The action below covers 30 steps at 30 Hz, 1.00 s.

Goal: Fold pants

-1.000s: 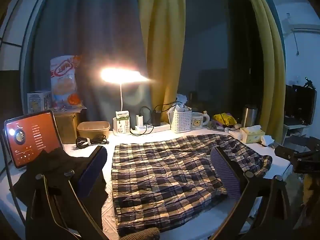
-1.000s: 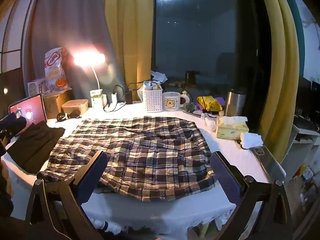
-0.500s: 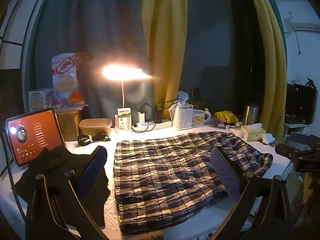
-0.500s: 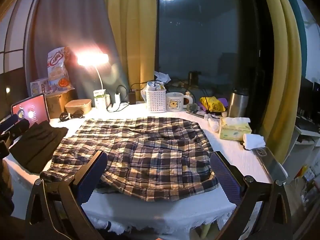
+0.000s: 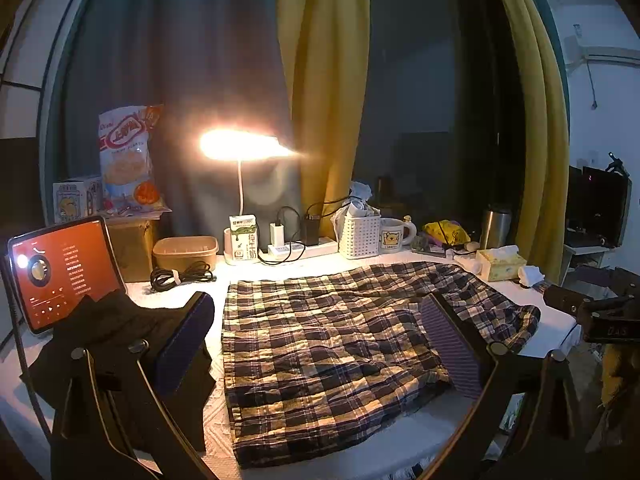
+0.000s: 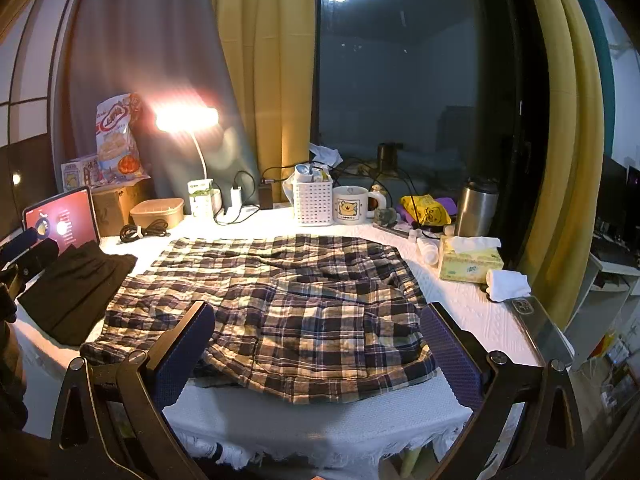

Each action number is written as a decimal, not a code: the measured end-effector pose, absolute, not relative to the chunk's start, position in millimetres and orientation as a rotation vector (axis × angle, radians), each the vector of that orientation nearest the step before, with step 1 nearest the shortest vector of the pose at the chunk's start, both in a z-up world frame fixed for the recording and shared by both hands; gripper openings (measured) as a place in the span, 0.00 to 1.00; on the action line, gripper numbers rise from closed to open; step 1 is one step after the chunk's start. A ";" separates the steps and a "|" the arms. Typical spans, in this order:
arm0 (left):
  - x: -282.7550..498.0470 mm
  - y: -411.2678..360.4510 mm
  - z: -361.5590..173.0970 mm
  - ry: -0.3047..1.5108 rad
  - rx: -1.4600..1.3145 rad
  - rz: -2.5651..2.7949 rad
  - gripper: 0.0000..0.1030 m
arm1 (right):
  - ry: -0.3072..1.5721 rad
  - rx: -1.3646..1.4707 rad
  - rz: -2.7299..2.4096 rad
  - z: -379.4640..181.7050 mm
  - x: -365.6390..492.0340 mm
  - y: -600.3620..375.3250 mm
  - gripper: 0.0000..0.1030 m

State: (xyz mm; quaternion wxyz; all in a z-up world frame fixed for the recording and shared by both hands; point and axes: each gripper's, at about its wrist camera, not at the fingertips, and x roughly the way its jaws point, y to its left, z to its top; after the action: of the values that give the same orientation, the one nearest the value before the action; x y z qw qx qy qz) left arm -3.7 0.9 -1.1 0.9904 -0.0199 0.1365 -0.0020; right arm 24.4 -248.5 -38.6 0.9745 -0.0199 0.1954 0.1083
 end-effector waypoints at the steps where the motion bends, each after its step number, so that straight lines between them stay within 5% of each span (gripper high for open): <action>1: -3.4 0.9 -1.3 0.274 -0.040 -0.004 0.99 | 0.394 -0.040 0.219 -38.3 23.8 -248.5 1.00; 30: -4.3 -2.0 2.6 0.279 -0.024 -0.019 0.99 | 0.396 -0.043 0.218 -41.4 22.2 -249.8 1.00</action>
State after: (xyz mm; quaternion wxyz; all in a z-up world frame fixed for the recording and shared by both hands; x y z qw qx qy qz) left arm -4.3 -2.0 2.6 0.9902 -0.0118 0.1391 -0.0093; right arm 22.2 -249.8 -41.4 0.9743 -0.0215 0.1962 0.1081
